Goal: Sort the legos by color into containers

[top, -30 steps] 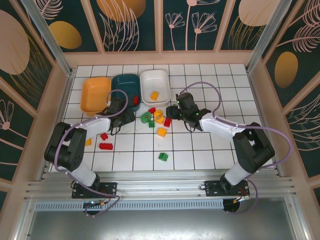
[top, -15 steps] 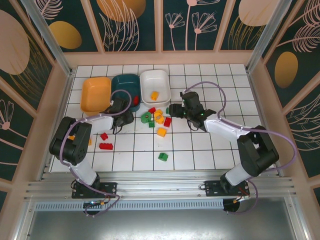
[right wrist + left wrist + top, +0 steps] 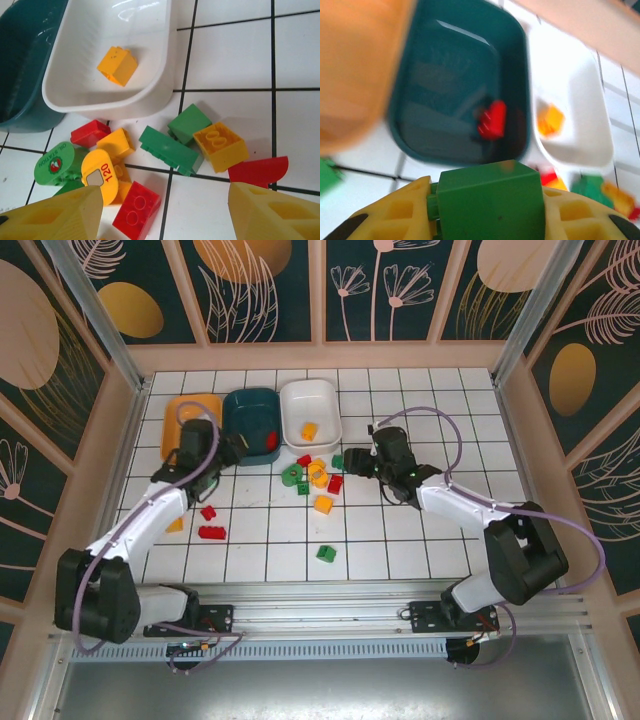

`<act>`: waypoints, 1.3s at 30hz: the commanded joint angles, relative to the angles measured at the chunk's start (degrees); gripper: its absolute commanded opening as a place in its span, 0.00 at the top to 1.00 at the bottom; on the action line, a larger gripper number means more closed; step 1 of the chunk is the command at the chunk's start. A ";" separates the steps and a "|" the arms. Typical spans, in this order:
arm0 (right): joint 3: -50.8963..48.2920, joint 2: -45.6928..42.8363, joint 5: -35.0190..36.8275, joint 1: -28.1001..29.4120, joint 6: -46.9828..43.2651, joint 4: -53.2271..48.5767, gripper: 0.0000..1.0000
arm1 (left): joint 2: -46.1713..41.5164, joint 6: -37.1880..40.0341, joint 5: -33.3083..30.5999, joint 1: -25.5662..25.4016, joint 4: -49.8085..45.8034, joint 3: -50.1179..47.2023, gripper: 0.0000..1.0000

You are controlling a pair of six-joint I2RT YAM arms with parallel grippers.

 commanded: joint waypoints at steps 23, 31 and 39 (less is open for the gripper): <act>-0.97 -2.58 0.68 7.65 -1.33 -4.24 0.24 | 24.39 -4.80 2.93 15.95 -6.02 23.53 0.03; -2.41 -2.08 2.75 9.69 -0.93 -5.34 0.24 | 3.92 -9.50 13.04 15.88 4.44 0.48 0.03; 0.07 5.13 -2.69 13.78 -1.08 -5.93 0.25 | -11.17 -15.14 15.63 15.88 7.97 -18.04 0.03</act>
